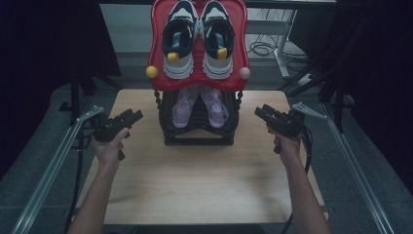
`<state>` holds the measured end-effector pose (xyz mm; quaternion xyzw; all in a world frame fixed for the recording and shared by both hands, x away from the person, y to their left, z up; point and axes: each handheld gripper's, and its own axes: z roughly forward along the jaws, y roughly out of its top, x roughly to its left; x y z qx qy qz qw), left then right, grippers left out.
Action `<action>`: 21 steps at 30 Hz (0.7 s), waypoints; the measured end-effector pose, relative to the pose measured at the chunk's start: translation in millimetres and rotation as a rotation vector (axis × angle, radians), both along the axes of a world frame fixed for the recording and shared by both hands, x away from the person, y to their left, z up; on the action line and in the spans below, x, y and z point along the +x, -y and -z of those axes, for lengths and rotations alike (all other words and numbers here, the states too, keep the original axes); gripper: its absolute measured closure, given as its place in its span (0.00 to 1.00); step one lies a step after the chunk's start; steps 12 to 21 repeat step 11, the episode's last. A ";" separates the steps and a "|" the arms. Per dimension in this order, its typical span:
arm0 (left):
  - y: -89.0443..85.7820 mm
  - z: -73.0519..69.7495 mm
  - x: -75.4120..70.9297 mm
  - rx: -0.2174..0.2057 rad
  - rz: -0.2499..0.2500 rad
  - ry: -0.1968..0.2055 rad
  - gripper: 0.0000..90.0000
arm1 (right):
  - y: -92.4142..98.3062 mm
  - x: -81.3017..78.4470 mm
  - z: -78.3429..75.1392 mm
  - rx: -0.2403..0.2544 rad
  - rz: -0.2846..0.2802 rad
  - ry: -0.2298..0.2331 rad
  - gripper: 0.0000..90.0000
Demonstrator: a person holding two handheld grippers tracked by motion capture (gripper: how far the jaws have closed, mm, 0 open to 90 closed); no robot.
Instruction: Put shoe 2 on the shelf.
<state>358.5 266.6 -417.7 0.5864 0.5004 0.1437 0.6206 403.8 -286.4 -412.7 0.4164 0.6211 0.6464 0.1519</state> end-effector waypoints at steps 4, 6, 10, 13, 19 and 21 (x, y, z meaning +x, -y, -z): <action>-1.3 -0.9 0.3 0.003 0.001 -0.001 0.49 | -0.3 0.3 -0.7 -0.010 0.002 0.006 0.56; -1.5 -0.9 -0.4 0.000 -0.001 -0.001 0.49 | -0.9 0.4 0.4 -0.008 0.001 -0.001 0.56; -1.9 -1.1 -1.4 -0.004 -0.001 -0.013 0.49 | -0.6 2.3 2.4 -0.002 -0.003 -0.010 0.56; -1.5 -1.3 -1.4 -0.002 -0.003 -0.013 0.49 | -0.3 2.6 2.6 -0.003 -0.005 -0.010 0.55; -1.5 -1.3 -1.4 -0.002 -0.003 -0.013 0.49 | -0.3 2.6 2.6 -0.003 -0.005 -0.010 0.55; -1.5 -1.3 -1.4 -0.002 -0.003 -0.013 0.49 | -0.3 2.6 2.6 -0.003 -0.005 -0.010 0.55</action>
